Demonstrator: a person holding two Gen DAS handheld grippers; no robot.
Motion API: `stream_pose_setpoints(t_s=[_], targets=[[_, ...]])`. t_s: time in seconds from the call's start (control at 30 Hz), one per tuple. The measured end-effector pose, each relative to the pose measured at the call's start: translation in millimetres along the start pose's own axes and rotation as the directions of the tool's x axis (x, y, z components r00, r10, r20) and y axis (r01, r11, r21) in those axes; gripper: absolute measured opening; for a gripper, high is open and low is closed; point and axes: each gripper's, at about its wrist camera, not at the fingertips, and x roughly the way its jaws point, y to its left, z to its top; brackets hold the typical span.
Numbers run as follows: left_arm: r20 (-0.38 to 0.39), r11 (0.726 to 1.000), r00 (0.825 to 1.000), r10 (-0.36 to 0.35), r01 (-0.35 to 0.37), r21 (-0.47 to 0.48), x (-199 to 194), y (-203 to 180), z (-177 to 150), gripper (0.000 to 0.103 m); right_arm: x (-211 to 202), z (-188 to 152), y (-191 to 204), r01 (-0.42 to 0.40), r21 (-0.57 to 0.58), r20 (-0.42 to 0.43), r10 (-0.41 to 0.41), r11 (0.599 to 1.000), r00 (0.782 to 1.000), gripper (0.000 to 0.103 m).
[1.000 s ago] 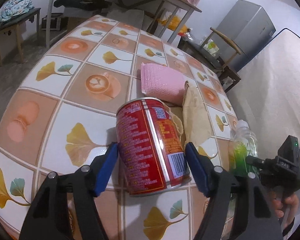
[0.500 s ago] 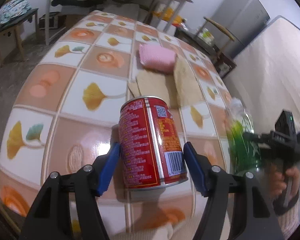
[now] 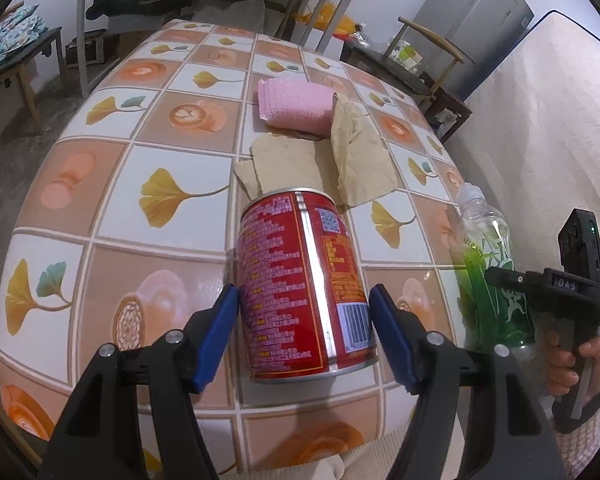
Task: Collect trash
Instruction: 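Close the left tool on the red can and lift it off the table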
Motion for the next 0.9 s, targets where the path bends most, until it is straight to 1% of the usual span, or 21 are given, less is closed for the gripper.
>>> stream_pose_setpoints(t_s=[0.17,0.37,0.47,0.5,0.53,0.7,0.9], targets=[[-0.037,1.000,0.999,-0.001,0.001,0.001,11.5,-1.6,5.6,0.070,-0.8,-1.6,-0.9,0.008,-0.001,0.000,-0.008,1.000,1.000,0.061],[-0.046,0.999,0.998,0.038,-0.037,0.022,23.3,-5.8,8.4,0.070,-0.8,-2.8,0.5,0.019,-0.008,0.004,-0.019,1.000,1.000,0.061],[-0.033,0.998,0.998,0.053,-0.052,0.039,25.7,-8.1,8.7,0.067,-0.4,-2.7,0.9,0.019,-0.011,0.006,-0.019,1.000,1.000,0.058],[-0.027,0.997,0.998,0.061,-0.059,0.047,25.9,-9.1,8.5,0.067,-0.3,-2.9,0.4,0.015,-0.010,0.006,-0.015,1.000,1.000,0.055],[-0.023,0.996,0.998,0.066,-0.065,0.055,25.3,-9.9,8.2,0.067,-0.1,-3.1,-0.4,0.008,-0.005,0.005,-0.008,1.000,1.000,0.054],[0.007,0.989,0.994,0.106,-0.107,0.106,24.4,-15.9,5.5,0.066,-2.4,-4.8,-2.9,0.001,0.004,0.018,-0.001,1.000,1.000,0.053],[0.041,0.979,0.990,0.135,-0.140,0.151,19.8,-21.8,1.8,0.066,-6.1,-6.9,-4.6,-0.001,0.012,0.031,0.001,1.000,1.000,0.053]])
